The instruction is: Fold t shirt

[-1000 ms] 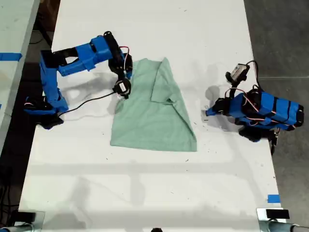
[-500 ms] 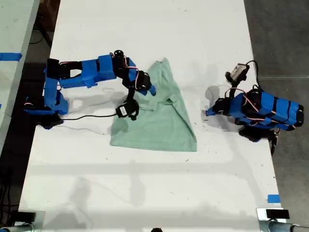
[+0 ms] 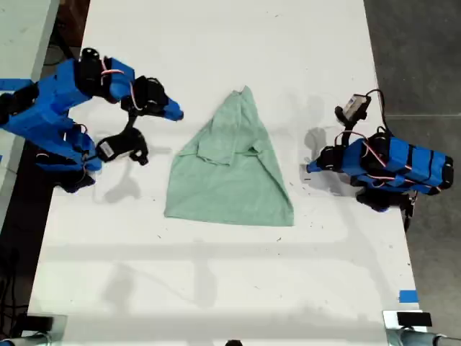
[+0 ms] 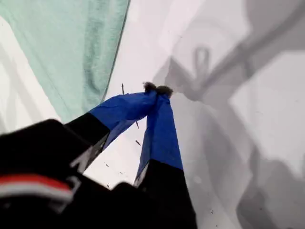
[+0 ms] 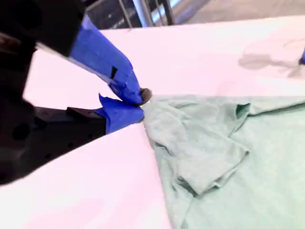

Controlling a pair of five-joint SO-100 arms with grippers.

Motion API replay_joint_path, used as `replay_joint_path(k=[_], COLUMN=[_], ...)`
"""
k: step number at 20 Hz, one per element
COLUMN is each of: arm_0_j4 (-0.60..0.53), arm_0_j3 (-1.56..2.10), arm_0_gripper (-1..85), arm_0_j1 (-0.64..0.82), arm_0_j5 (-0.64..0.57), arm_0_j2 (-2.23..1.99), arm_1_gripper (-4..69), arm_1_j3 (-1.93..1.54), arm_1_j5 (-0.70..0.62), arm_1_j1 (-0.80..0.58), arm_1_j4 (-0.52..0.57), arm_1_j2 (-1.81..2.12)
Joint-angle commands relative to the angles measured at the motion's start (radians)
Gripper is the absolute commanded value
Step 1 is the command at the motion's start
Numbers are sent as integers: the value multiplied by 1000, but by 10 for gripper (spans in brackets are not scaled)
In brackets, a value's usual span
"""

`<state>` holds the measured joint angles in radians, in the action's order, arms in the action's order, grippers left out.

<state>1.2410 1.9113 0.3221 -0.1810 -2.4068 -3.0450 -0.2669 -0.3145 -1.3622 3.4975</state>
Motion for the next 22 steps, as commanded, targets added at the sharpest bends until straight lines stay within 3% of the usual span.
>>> replay_joint_path(k=[1, 3, 4, 6, 8, 9, 11, 14, 22], arm_0_j4=[-190, -218, -158, -130, -173, -178, -173, -172, -172], arm_0_j3=[686, 1034, 1146, 1193, 1258, 1275, 1287, 1298, 1299], arm_0_gripper=[-1, 26, 33, -1, -1, -1, 16, 120, 126], arm_0_j1=[-69, -130, -133, -100, -123, -124, -124, -130, -117], arm_0_j5=[152, 275, 311, 347, 360, 359, 337, 268, 262], arm_0_j2=[-681, -1045, -1200, -1158, -1200, -1200, -1200, -1200, -1200], arm_1_gripper=[-32, -28, -27, -21, -25, -20, -7, -6, -6], arm_1_j3=[-26, -46, -52, -54, -58, -58, -58, -58, -58], arm_1_j5=[6, -23, -40, 2, 155, 276, 26, 63, 64], arm_1_j1=[8, 20, 29, 64, 92, 97, 89, 80, 80], arm_1_j4=[12, 67, 94, 91, 80, 23, 21, 21, 21], arm_1_j2=[12, 12, 12, 12, 12, 12, 9, 9, 9])
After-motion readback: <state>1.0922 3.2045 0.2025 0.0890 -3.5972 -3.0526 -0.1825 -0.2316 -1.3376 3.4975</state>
